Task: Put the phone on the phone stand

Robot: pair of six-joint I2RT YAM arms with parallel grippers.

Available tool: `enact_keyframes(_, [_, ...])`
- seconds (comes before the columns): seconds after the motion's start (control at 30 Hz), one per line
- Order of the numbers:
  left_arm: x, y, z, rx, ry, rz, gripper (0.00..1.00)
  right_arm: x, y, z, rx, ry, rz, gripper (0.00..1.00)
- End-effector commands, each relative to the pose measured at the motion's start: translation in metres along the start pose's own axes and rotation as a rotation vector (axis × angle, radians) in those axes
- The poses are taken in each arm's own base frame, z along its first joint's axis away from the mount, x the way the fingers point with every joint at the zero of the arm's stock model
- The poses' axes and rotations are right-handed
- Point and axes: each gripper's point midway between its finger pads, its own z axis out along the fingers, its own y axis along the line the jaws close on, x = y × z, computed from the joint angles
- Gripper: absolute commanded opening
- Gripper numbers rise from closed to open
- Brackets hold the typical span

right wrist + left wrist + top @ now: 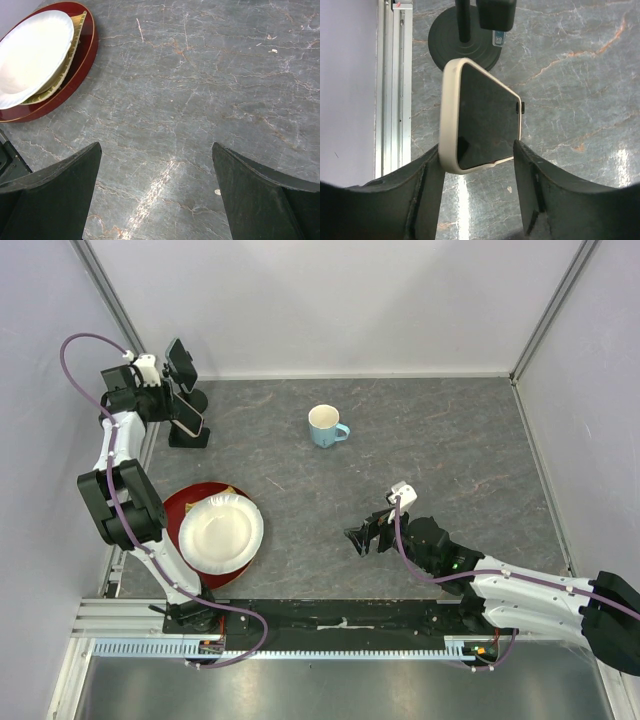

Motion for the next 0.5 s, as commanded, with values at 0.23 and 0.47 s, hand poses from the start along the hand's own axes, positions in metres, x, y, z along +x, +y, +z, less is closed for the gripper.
enact_keyframes(0.23, [-0.042,0.012,-0.014,-0.081,-0.11,-0.096,0.93,-0.016,0.009,0.003,-0.029,-0.047,0.02,0.98])
enact_keyframes(0.47, [-0.036,0.017,-0.04,-0.209,-0.138,-0.345,0.96,-0.016,0.007,0.003,-0.016,-0.046,0.023,0.98])
